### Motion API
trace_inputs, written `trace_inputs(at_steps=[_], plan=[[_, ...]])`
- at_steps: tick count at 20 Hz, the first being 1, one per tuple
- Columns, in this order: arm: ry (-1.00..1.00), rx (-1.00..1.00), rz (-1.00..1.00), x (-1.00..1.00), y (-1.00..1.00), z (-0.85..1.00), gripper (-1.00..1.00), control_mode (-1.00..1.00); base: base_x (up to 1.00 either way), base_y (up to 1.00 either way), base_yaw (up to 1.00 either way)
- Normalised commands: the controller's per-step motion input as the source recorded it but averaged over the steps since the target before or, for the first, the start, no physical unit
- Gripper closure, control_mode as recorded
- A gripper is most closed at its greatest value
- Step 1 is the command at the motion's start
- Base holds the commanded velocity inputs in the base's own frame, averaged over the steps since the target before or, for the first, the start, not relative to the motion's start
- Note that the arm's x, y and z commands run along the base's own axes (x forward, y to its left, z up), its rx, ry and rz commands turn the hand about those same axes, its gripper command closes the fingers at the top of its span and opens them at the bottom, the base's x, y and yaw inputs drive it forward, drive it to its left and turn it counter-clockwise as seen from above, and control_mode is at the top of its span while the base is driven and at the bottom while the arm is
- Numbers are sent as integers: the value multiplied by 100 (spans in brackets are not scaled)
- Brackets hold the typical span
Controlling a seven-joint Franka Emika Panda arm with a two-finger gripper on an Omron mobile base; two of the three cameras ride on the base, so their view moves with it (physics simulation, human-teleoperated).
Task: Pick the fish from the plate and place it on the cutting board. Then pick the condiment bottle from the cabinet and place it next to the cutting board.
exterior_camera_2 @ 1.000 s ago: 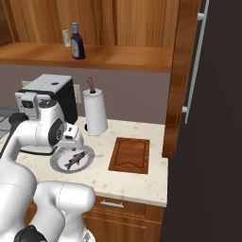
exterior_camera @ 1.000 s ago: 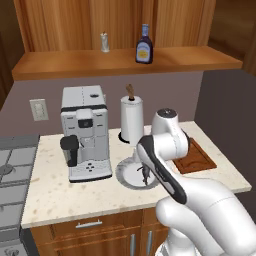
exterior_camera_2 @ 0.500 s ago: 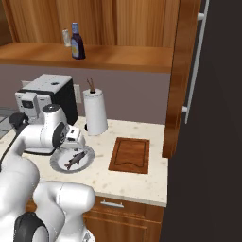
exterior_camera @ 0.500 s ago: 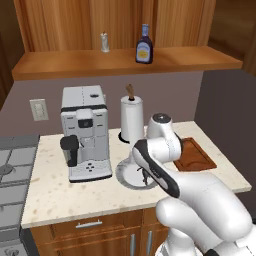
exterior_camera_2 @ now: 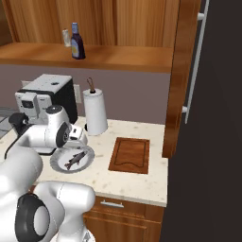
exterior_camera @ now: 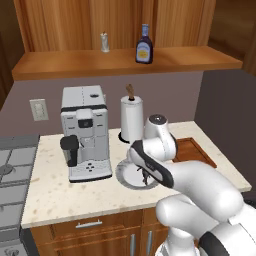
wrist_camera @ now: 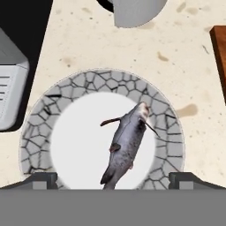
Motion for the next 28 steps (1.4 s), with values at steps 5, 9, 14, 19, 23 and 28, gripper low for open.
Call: trace_inputs(at_steps=[5,9,14,19,23,28], plan=[[0,0,-3,3,1,-23,-100,-100,0,0,0],[0,0,-3,0,0,-26,-100,-100,0,0,0],[0,0,-3,1,0,-22,-100,-100,0,0,0],[0,0,-3,0,0,-17,-100,-100,0,0,0],[0,0,-3,0,0,-14,-100,-100,0,0,0],[0,0,-3,0,0,-11,-100,-100,0,0,0]])
